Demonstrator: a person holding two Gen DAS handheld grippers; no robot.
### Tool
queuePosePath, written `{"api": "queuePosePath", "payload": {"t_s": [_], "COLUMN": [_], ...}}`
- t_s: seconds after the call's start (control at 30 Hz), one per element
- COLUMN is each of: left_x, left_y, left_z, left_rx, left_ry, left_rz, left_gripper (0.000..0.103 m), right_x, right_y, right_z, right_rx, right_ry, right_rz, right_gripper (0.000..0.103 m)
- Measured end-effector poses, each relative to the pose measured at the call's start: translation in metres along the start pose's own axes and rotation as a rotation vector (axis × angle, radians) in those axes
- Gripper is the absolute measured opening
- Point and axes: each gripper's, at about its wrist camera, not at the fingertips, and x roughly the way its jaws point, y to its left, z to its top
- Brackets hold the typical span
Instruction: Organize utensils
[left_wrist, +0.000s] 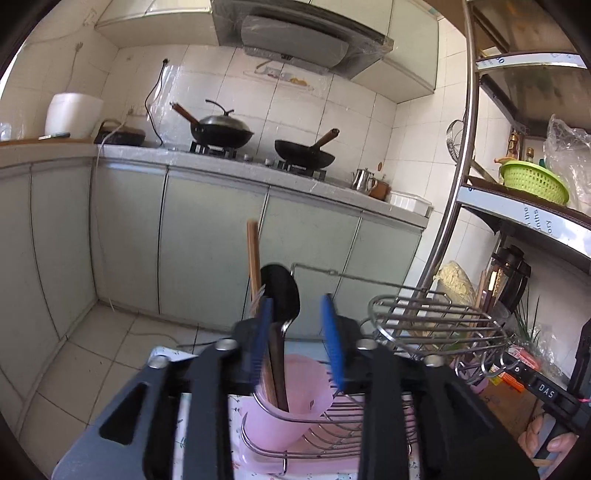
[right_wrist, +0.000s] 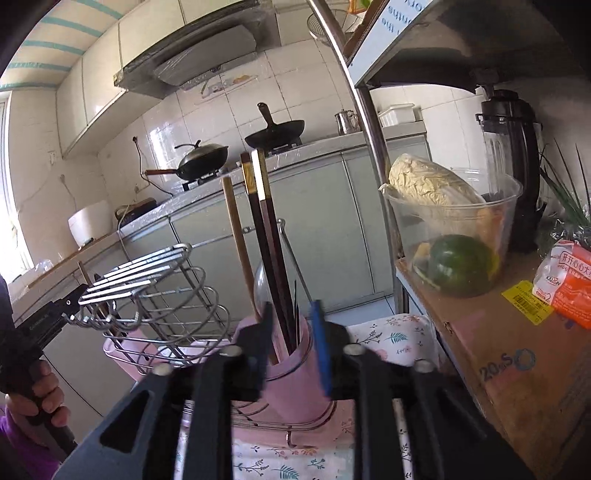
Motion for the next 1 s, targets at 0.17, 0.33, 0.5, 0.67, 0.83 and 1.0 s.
{"api": "queuePosePath", "payload": {"t_s": [0.17, 0.33, 0.5, 0.67, 0.83, 1.0], "left_x": [-0.013, -0.029, -0.040, -0.051, -0.056, -0.058], "left_y": [-0.005, -0.018, -0.027, -0.032, -0.039, -0.045], "left_z": [0.003, -0.011, -0.031, -0.046, -0.055, -0.061], "left_rx": [-0.014, 0.007, 0.012, 0.010, 0.034, 0.052], "left_ry": [0.015, 0.054, 0.130, 0.163, 0.180, 0.198], "left_rz": [-0.014, -0.025, -0.042, -0.039, -0.010, 0.014], "left_gripper": [0.043, 0.051, 0.054, 0.054, 0.054, 0.054], "right_x": [-0.017, -0.029, -0.036, -0.043, -0.049, -0.061], "right_y": [0.004, 0.016, 0.034, 0.048, 0.055, 0.060], "right_z": [-0.009, -0.027, -0.046, -0.058, -0.060, -0.059], "right_rx": [0.002, -0.002, -0.038, -0.074, -0.068, -0.076], "right_ry": [-0.006, 0.016, 0.053, 0.076, 0.105, 0.082], "right_rz": [-0.014, 0.003, 0.020, 0.027, 0.029, 0.016], "right_gripper": [0.027, 0.041, 0.041, 0.041, 0.041, 0.041]}}
